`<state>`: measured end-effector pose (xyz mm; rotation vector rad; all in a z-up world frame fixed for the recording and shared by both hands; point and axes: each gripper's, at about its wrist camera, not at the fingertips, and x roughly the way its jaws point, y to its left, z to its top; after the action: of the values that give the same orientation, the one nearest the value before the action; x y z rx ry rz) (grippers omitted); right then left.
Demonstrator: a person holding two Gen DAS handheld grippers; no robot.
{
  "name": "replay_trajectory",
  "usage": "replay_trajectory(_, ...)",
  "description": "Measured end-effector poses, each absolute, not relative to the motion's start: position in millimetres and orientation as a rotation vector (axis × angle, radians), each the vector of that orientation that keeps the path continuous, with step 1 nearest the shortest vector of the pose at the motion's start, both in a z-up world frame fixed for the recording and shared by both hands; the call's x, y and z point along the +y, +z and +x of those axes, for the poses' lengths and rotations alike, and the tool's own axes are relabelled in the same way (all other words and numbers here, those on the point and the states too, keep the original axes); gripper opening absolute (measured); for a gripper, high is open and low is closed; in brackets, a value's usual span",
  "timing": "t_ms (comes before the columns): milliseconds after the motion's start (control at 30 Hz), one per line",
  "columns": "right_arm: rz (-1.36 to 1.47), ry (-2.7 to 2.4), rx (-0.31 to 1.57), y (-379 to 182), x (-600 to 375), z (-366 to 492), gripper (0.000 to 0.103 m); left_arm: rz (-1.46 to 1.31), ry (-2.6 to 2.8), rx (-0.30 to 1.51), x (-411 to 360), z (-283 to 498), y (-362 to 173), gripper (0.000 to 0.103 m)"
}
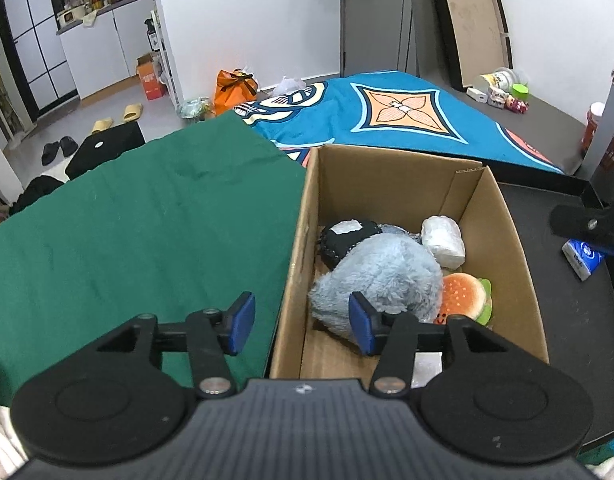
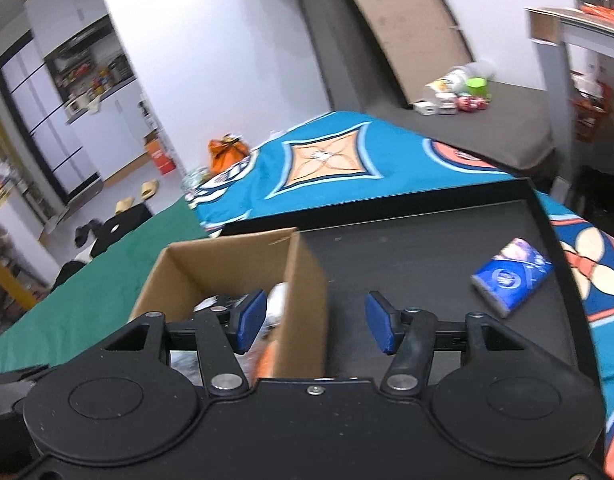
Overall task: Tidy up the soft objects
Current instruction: 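Move the right tool to the blue tissue pack and grasp it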
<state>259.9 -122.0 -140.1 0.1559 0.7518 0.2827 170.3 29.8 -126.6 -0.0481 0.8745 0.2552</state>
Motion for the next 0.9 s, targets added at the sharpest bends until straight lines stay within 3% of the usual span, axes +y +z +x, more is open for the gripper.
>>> replay_trajectory(300,0.199,0.177,0.772,-156,-163,271,0.070,0.013,0.285,0.889,14,180,-131,0.055)
replay_trajectory(667,0.253,0.111,0.821,-182,-199,287,0.075,0.130,0.355,0.867,-7,191,-136,0.078)
replay_trajectory(900,0.286,0.081,0.845,-200,-214,307,0.075,0.171,0.387,0.852,-14,199,-137,0.079)
